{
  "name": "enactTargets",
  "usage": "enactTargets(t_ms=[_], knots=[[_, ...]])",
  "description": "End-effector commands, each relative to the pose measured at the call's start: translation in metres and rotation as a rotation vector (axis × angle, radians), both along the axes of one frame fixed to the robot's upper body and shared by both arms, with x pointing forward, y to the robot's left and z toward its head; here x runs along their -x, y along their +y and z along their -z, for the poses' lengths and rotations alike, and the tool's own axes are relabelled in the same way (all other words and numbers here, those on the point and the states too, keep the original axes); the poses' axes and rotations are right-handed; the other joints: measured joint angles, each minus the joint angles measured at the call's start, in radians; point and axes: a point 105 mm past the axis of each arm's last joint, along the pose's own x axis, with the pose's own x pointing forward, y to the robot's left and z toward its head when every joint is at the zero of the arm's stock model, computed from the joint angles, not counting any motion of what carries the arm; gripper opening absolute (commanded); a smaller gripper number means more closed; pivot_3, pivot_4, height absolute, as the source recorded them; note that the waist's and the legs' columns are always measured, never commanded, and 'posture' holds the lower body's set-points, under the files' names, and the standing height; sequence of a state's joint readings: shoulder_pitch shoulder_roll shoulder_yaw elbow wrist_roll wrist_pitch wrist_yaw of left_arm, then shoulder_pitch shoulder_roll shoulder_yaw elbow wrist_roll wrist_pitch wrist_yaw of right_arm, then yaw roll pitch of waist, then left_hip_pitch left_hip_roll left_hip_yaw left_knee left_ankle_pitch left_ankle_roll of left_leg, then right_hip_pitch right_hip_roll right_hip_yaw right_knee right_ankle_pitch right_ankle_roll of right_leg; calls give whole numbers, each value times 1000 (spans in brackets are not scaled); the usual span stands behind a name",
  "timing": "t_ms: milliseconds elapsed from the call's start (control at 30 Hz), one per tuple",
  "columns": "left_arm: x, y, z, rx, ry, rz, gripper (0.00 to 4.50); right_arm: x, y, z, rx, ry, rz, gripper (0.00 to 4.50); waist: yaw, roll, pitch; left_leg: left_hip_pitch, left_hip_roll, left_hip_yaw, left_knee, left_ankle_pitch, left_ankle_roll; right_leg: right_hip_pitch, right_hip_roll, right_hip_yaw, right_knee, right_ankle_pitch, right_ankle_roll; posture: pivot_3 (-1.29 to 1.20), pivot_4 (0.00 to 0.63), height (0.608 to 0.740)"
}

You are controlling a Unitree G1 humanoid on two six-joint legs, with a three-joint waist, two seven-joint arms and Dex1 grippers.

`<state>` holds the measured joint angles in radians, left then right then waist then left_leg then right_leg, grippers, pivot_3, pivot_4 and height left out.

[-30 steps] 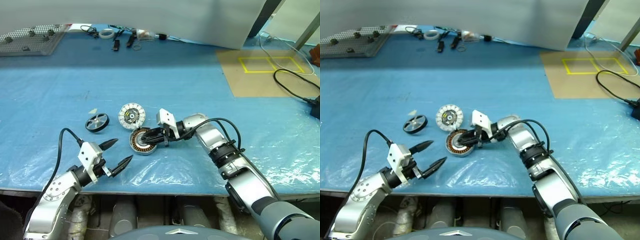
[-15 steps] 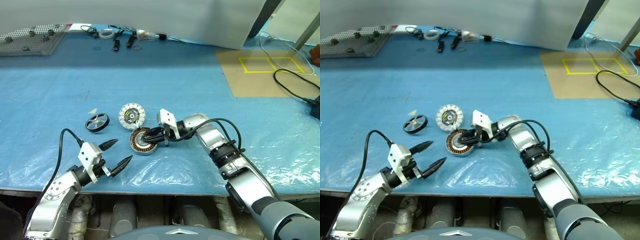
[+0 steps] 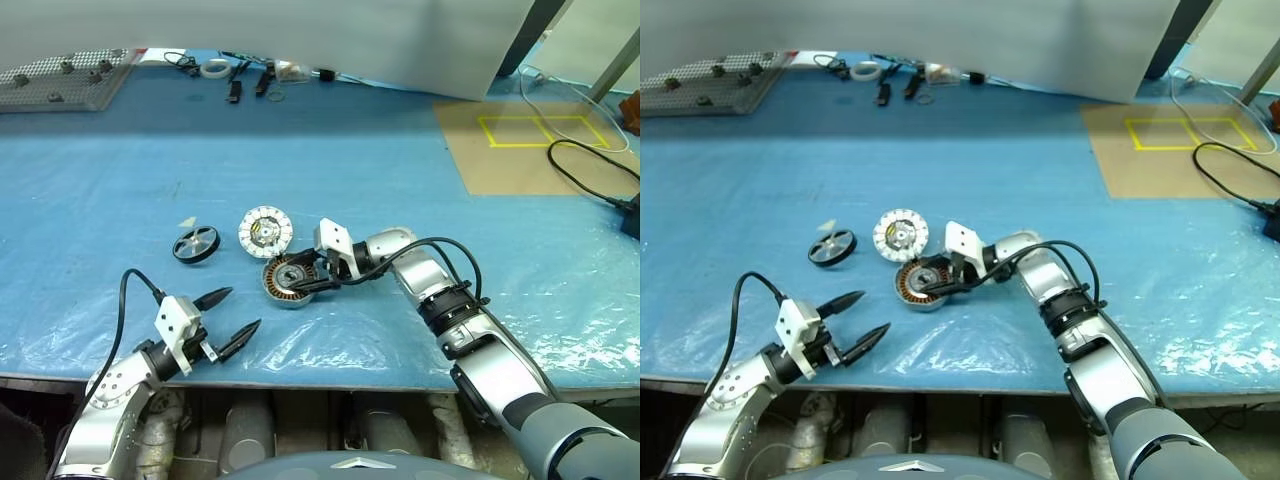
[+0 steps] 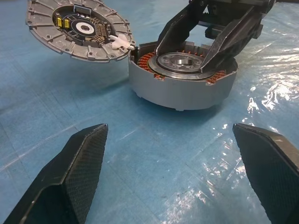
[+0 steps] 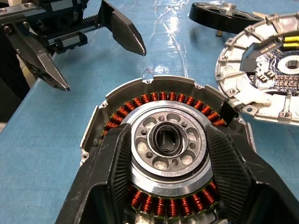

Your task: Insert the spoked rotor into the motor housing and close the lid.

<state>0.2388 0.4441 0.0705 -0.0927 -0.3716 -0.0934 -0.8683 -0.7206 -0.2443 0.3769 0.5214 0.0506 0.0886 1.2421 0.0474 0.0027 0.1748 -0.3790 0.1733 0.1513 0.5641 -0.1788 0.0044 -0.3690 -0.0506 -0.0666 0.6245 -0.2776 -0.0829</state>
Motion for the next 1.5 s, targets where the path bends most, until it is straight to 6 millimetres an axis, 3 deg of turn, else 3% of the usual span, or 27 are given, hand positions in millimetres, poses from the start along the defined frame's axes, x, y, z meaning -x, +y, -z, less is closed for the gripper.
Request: enactTargets(t_ms=[33,233,433,533,733,1200,1500], knots=[[0,-1,-6,1,-37,11,4500,-3,-6,-8,-9,-12,4,2572,0,0,0,0,0,0,0,0,0,0,0,0,0,0,0,0,150,740],[-3,-2,-8,3,-38,14,4500,-3,-8,-30,-86,-10,-6,2572,0,0,0,-1,0,0,0,0,0,-1,0,0,0,0,0,0,150,740],[-6,-6,-14,6,-45,20,4500,-1,-6,-39,-118,4,-1,2572,-1,0,0,-1,0,0,0,0,0,-1,0,0,0,0,0,0,150,740],[-6,-9,-19,8,-49,25,4500,2,-2,-36,-111,33,-10,1939,-1,0,0,-1,0,0,0,0,0,-1,0,0,0,0,0,0,150,740],[-6,-10,-28,7,-52,25,4500,7,0,-28,-91,88,-25,13,-1,0,0,-2,0,0,0,0,0,-1,0,0,0,0,0,0,150,740],[-7,-20,-40,12,-51,25,4500,-3,8,-11,-57,73,29,13,-3,0,0,-2,0,0,0,0,0,-2,0,0,0,0,0,0,150,740],[-8,-21,-41,14,-46,27,4500,10,11,-1,4,61,-67,13,-5,0,0,-1,0,0,0,0,0,-1,0,0,0,0,0,0,150,740]])
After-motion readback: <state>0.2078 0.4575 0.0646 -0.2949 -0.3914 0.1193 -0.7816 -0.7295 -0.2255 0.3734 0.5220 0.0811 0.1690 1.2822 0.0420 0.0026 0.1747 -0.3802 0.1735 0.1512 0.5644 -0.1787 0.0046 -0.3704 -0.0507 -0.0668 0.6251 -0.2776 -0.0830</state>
